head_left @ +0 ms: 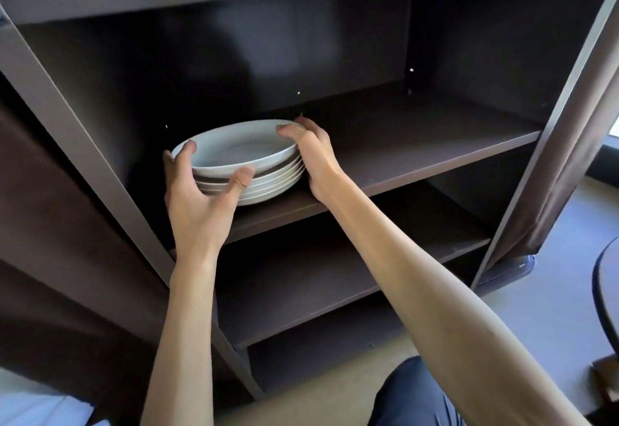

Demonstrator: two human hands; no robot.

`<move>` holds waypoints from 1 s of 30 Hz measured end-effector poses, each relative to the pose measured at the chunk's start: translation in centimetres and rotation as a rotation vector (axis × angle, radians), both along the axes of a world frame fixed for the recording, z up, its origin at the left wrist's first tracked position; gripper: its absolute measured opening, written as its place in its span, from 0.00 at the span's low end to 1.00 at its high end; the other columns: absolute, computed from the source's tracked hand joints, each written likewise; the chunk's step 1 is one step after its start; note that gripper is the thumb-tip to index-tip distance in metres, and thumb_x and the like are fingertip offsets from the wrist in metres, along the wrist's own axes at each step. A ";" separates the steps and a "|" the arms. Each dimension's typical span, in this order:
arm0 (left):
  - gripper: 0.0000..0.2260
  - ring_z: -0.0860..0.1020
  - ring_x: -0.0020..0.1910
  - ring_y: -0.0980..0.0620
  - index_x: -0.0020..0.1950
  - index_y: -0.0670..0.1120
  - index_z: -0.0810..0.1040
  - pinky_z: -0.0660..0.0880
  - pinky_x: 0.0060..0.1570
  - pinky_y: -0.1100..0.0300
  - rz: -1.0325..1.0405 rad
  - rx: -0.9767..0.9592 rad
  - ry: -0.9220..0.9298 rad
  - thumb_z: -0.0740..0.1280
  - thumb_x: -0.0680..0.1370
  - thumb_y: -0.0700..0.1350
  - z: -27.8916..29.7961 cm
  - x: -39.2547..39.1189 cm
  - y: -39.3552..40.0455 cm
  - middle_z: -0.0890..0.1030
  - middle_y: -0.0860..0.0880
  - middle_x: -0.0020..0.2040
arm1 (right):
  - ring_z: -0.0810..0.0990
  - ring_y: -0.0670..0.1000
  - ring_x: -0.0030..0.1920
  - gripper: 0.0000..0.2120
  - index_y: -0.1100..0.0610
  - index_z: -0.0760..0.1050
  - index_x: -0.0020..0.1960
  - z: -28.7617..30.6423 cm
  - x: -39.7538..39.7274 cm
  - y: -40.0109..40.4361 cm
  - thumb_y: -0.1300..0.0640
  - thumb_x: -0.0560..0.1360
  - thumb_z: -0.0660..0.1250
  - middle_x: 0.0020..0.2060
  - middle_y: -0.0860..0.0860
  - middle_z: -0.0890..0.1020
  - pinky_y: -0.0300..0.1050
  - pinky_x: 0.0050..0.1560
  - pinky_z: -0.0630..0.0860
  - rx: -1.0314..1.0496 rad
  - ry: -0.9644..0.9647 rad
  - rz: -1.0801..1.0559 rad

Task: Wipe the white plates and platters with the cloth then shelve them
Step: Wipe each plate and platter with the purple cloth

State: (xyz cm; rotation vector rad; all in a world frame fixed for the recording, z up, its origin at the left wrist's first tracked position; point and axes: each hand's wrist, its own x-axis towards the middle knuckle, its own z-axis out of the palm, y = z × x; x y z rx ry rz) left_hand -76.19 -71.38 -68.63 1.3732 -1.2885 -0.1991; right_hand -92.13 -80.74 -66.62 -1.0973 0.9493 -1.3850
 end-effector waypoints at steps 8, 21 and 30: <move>0.45 0.57 0.81 0.51 0.79 0.49 0.65 0.54 0.70 0.68 -0.022 0.035 -0.054 0.72 0.68 0.68 0.2 0.3 0.5 0.60 0.45 0.82 | 0.74 0.52 0.64 0.32 0.61 0.63 0.78 -0.3 0.1 -0.3 0.58 0.76 0.69 0.66 0.54 0.76 0.42 0.61 0.69 0.018 0.028 -0.005; 0.38 0.61 0.53 0.89 0.77 0.48 0.69 0.59 0.51 0.87 -0.020 0.021 0.033 0.75 0.71 0.60 0.3 -0.7 1.2 0.69 0.59 0.64 | 0.77 0.43 0.50 0.20 0.60 0.74 0.67 -0.3 0.1 0.5 0.57 0.77 0.68 0.48 0.43 0.78 0.40 0.55 0.69 -0.004 0.130 -0.082; 0.33 0.61 0.76 0.61 0.74 0.45 0.73 0.62 0.69 0.73 0.020 -0.133 -0.012 0.74 0.72 0.57 0.8 -1.9 1.8 0.61 0.47 0.79 | 0.75 0.53 0.69 0.29 0.63 0.70 0.74 -0.1 -0.3 2.4 0.48 0.79 0.67 0.68 0.55 0.78 0.51 0.73 0.69 -0.051 0.185 -0.151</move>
